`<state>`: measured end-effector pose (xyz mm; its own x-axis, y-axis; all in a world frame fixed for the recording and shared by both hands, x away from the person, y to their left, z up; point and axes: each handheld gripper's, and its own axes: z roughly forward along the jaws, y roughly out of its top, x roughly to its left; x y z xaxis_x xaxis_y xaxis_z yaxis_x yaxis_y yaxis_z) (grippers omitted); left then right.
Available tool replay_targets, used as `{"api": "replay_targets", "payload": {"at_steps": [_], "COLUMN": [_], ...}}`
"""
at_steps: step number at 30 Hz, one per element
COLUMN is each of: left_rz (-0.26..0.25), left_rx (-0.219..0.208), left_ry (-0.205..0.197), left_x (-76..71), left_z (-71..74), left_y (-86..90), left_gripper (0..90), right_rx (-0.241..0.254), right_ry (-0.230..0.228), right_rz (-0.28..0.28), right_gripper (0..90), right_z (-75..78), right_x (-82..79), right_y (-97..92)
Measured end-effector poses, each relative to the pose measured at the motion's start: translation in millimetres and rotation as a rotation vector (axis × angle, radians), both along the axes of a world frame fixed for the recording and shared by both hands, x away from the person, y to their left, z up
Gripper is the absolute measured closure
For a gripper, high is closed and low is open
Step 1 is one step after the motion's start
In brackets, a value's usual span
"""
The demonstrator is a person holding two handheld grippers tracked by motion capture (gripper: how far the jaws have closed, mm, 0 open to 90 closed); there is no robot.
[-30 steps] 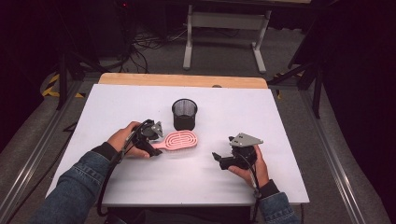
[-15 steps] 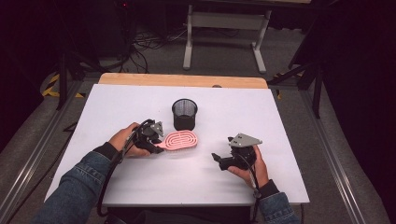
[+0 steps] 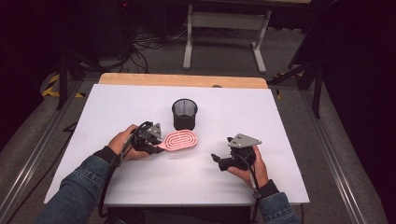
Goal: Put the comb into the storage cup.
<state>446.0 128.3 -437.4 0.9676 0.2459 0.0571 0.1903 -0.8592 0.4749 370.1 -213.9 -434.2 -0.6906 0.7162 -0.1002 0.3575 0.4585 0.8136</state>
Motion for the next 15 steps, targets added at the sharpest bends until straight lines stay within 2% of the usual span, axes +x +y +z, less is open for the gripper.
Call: {"api": "replay_targets", "payload": {"at_steps": [4,8,15], "left_rz": [0.010,0.016,0.036], "left_rx": [-0.012,-0.046,-0.061], "left_ry": [-0.016,-0.031,-0.072], "left_x": [-2.6,-3.7,-10.5], "left_z": [-1.2,-3.8,-6.2], "left_y": [1.6,4.2,7.5], "left_gripper": [69.6,69.6,69.7], "right_rx": [0.003,0.005,0.004], "right_ry": [-0.002,-0.007,-0.021], "right_rz": [-0.004,-0.008,-0.012], "right_gripper": [12.6,12.6,12.6], "right_z": [0.1,0.1,0.7], "right_x": [0.0,0.5,-0.3], "right_y": [-0.5,-1.1,-1.4]}}
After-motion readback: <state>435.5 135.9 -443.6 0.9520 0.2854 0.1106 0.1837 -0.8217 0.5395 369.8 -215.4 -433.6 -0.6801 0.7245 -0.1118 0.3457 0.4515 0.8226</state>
